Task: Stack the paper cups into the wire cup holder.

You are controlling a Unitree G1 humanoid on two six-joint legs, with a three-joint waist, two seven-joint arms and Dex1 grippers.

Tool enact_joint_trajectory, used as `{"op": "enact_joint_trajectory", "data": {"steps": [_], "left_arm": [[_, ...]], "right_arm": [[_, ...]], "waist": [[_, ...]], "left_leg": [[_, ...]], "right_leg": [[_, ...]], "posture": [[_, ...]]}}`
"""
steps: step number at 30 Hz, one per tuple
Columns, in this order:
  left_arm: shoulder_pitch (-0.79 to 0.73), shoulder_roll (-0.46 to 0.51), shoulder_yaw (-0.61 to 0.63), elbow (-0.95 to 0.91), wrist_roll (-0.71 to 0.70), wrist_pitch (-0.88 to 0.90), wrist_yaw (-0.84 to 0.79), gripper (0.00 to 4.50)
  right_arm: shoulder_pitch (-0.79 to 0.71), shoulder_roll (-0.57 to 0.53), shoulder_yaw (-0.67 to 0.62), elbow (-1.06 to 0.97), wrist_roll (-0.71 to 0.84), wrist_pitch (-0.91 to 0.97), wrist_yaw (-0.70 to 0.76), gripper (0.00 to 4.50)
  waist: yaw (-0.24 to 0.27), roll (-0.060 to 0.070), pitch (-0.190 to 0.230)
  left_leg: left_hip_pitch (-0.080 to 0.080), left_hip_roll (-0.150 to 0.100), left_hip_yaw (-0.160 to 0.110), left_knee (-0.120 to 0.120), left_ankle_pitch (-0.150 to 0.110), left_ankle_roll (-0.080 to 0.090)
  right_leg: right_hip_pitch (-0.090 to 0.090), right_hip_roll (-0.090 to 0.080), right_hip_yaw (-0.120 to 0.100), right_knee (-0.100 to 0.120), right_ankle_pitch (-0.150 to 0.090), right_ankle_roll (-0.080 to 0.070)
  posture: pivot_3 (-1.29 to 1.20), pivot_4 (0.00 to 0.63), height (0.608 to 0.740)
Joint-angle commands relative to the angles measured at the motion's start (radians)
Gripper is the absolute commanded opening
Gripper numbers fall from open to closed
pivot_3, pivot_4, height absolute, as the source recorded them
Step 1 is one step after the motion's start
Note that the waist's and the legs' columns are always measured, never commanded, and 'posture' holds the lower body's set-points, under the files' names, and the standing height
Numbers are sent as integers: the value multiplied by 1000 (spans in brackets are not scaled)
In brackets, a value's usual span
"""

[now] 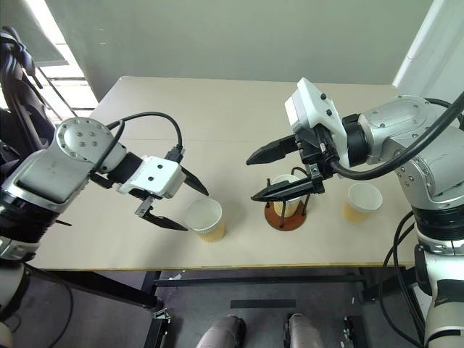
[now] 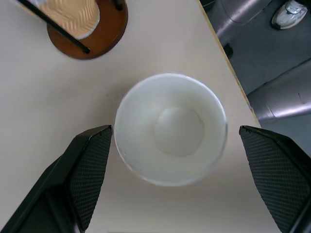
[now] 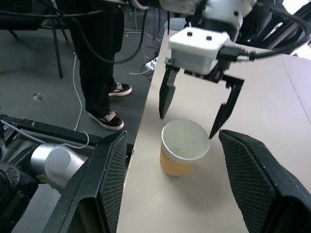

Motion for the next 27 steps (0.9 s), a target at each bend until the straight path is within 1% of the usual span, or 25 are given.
{"op": "enact_joint_trajectory", "data": {"steps": [1,12,17,20,23,27], "left_arm": [[12,-3,49,-35,8,-8,-39,4500],[43,22,23,-87,6,-26,-39,4500],[63,2,20,-53,85,-129,-39,4500],[70,-38,31,8,160,-219,-17,4500],[69,-70,40,81,217,-301,1,3963],[65,-99,63,132,241,-348,7,2630]], "right_arm": [[-3,-9,-29,-15,11,-19,4,2997],[12,-19,-30,-5,8,-40,16,2997],[15,-20,-28,-2,5,-46,15,2997],[14,-17,-25,1,1,-47,12,2997],[14,-16,-23,1,0,-46,9,3028],[11,-19,-23,0,2,-40,8,3028]], "waist": [[0,0,0],[-1,0,0],[0,0,0],[1,0,0],[0,0,0],[0,0,0]], "left_leg": [[0,0,0,0,0,0],[0,0,0,0,0,0],[0,0,0,0,0,0],[0,0,0,0,0,0],[0,0,0,0,0,0],[0,0,0,0,0,0]], "right_leg": [[0,0,0,0,0,0],[0,0,0,0,1,1],[0,0,0,0,1,1],[0,0,0,1,1,1],[0,0,0,1,1,1],[0,0,0,1,1,1]], "posture": [[0,150,740],[0,150,740],[0,150,740],[0,150,740],[0,150,740],[0,150,740]]}}
